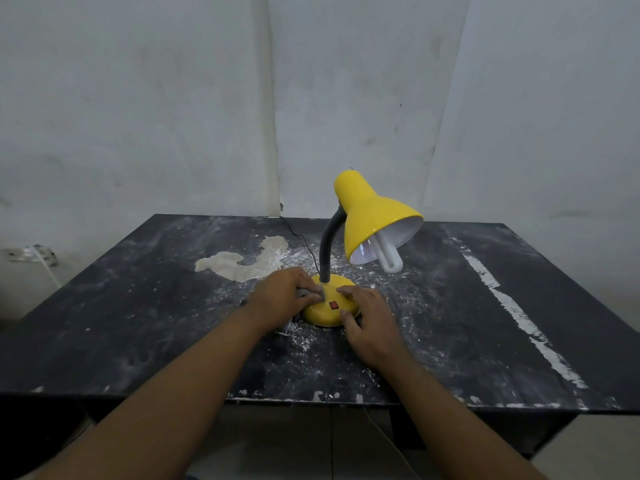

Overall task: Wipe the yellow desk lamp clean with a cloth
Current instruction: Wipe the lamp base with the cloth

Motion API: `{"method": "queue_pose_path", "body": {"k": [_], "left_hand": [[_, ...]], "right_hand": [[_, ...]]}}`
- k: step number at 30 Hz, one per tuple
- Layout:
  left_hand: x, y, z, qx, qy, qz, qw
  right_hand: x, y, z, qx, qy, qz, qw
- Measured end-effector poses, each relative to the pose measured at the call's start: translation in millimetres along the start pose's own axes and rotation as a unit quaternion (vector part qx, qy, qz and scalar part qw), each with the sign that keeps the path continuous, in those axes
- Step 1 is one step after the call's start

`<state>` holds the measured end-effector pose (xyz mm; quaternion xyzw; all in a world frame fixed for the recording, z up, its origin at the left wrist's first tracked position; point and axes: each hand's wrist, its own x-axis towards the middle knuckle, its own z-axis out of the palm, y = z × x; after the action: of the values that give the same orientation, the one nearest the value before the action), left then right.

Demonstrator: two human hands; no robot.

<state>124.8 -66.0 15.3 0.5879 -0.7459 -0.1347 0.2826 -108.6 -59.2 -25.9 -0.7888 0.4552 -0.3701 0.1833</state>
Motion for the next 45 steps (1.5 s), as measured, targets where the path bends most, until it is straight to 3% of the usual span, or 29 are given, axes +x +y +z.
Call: {"method": "queue_pose_path", "body": {"k": [3,7,13,17,19,22,25,28,32,34,37,39,45], "left_hand": [[5.0,2.6,-9.7,-0.052,-0.027,-0.014,0.998],[9.6,6.4,-1.5,-0.021,0.01,0.001,1.0],[8.4,6.1,-13.5,0.021,-0.12,0.035,0.992],[3.7,11.3,-7.7,0.066,-0.042,0.018,0.997],[-2.8,12.4,0.1,0.058,-0.052,0.039,0.996],[-7.9,13.3,-4.2,-0.05,-0.096,0.06,0.992],[-11.1,9.0,-2.6,-0.023,-0.045,0.047,0.998],[-15.1,0.9,-1.9,0.012,-0.066,0.059,0.996],[-9.9,-10.8,-24.8,0.064,0.03,-0.016,0.997],[-9.7,-7.0,-24.2,0.054,0.056,-0.01,0.997],[-18.5,4.6,-13.0,0.012,-0.038,0.05,0.998],[-22.0,4.7,-13.6,0.018,-0.064,0.041,0.997],[-3.2,5.3,-23.7,0.035,0.113,-0.045,0.992]], "right_hand": [[0.4,0.4,0.1,0.0,0.0,0.0,1.0],[0.3,0.3,-0.1,0.001,-0.003,0.004,1.0],[-0.2,2.0,0.1,0.005,-0.005,0.007,1.0],[1.7,5.2,2.4,0.01,-0.003,0.006,1.0],[2.0,5.6,2.8,0.011,-0.001,0.003,1.0],[1.6,4.0,1.9,0.005,0.002,0.002,1.0],[1.7,3.3,1.4,0.006,0.0,0.0,1.0],[1.0,3.8,0.7,0.006,-0.003,0.001,1.0],[0.8,4.7,1.2,0.013,-0.01,0.009,1.0],[1.6,4.8,2.0,0.016,-0.009,0.009,1.0],[1.6,6.3,2.6,0.015,-0.005,0.002,1.0],[1.0,5.6,2.3,0.014,-0.004,0.002,1.0],[0.4,4.7,1.2,0.011,-0.005,-0.003,1.0]]}}
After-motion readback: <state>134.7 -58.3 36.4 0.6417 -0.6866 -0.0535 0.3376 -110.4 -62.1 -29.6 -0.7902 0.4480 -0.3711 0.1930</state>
